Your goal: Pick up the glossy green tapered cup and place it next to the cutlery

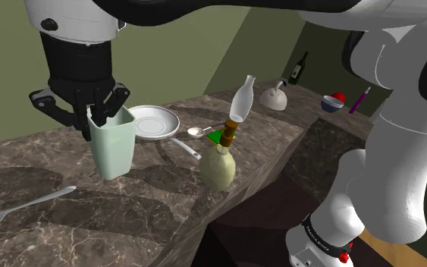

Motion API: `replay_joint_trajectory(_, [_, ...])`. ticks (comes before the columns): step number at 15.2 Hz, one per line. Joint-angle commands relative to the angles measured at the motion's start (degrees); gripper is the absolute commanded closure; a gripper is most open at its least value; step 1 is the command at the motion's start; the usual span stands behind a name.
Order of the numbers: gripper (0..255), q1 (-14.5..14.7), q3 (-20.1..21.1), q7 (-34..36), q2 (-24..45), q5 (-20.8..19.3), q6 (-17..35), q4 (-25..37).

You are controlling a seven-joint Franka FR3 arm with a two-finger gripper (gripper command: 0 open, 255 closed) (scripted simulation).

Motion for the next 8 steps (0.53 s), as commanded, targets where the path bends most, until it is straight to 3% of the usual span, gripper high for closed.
replay_joint_trajectory(1, [255,-0.1,0.0,0.1,-0.2,0.0,1.7,-1.8])
replay_joint_trajectory(8, [255,-0.4,-0.2,0.4,-0.1,-0.2,7.0,-7.0])
